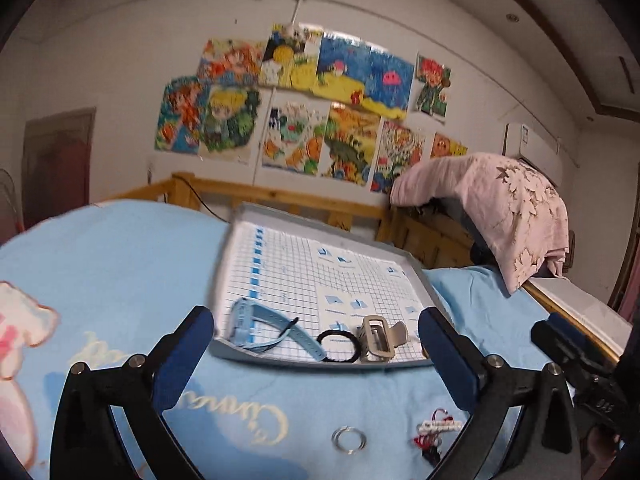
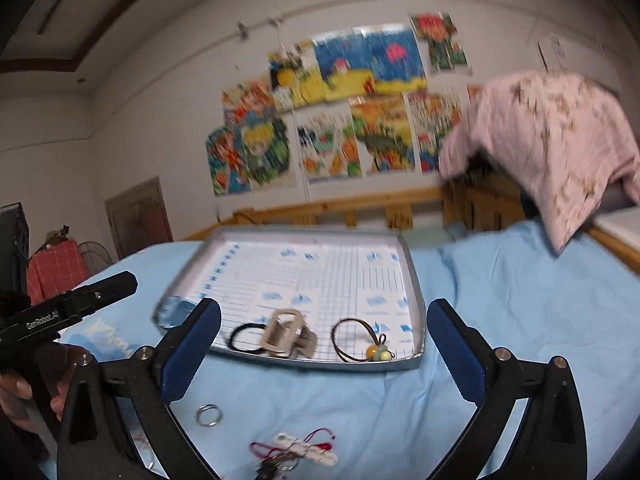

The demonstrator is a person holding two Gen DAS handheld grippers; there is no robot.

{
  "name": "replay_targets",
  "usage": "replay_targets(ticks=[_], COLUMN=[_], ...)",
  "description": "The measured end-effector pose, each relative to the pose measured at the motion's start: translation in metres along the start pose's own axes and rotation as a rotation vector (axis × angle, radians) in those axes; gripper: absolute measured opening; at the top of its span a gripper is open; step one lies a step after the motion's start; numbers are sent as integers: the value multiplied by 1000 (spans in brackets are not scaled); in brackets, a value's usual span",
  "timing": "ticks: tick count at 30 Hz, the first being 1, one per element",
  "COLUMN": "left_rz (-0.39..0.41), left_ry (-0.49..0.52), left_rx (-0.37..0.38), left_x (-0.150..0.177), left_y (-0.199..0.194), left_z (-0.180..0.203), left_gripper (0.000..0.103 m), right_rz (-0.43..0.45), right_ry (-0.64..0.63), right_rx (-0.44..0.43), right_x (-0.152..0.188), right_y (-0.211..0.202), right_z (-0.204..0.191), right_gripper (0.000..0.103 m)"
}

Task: Organize jewelry
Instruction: 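Open both tools and pull them back toward the remaining jewelry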

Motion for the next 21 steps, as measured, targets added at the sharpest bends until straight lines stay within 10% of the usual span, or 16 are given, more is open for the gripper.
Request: replay_targets(ticks=[11, 21], left_rz=[105, 40], left_ry=[67, 91], left_rx=[-47, -37], left_x=[20, 60], left_y=[-87, -128], left_z=[5, 12], left_gripper=[103, 103], right_rz=[87, 59], right_ry=[-66, -92], right_rx=[-20, -2], right_x=[13, 31], right_y=[-85, -133], right_z=[-35, -37], right_gripper=[101, 101])
Point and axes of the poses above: each gripper's, at about its wrist camera, not at the fingertips, and y roughly the way its jaws point, z to its right, x to its underside, the point moved 1 cm from there along y, roughly the way its jaws point, and after that the axes turned 4 degrees about x, right-handed, at the moved point
